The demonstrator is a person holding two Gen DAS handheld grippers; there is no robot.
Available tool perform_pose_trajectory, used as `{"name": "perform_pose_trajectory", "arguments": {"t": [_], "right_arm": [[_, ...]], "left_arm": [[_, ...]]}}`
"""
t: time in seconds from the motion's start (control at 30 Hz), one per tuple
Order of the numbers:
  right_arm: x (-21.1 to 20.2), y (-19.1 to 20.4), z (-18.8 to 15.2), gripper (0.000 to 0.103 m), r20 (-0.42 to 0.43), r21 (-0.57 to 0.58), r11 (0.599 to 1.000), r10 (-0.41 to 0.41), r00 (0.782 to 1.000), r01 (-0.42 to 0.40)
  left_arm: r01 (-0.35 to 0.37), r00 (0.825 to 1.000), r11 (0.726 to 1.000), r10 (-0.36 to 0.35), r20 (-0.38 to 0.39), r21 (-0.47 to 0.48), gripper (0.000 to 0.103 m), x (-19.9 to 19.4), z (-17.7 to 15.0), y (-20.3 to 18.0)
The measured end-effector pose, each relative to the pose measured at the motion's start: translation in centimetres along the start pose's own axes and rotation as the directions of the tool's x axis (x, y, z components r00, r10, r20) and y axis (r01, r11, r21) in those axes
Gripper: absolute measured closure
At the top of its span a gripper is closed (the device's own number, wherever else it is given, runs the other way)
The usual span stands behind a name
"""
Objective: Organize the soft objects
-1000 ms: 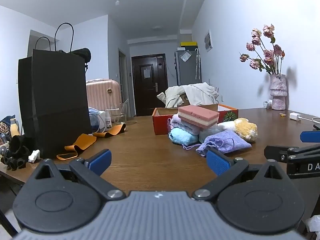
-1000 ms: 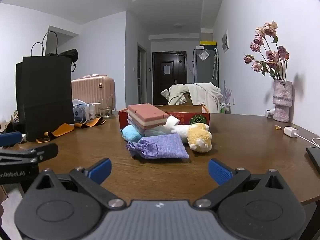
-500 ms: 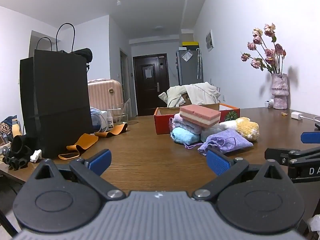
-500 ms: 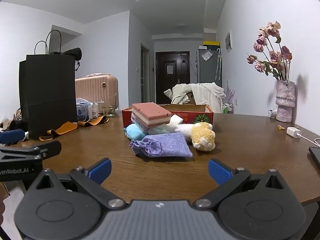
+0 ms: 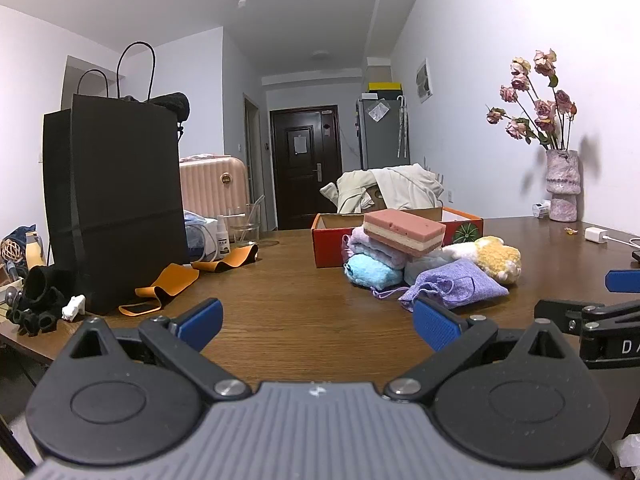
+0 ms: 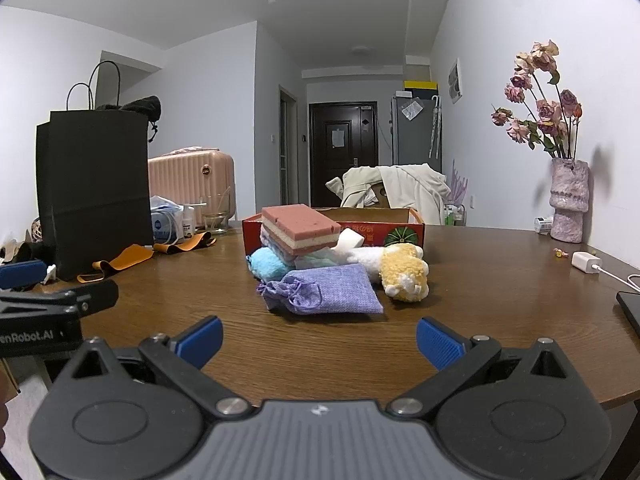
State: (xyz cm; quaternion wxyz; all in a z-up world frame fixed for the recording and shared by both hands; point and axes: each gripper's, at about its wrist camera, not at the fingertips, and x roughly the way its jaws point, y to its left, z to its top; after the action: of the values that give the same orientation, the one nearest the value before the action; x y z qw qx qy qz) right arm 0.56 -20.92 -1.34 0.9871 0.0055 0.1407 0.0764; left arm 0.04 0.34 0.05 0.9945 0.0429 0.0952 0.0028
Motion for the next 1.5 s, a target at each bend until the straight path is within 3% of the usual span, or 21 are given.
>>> {"name": "perform_pose_trajectory", "arguments": {"t": [1.5], "right_arm": [[0.06,-0.04,0.17,0.0,-0.001,-0.001,1.0,0.0,1.0,0.0]], "left_arm": [[-0.008,1.0,1.0,0.008,-0.016,-0.012,0.0,0.17,-0.08,0.17]]}}
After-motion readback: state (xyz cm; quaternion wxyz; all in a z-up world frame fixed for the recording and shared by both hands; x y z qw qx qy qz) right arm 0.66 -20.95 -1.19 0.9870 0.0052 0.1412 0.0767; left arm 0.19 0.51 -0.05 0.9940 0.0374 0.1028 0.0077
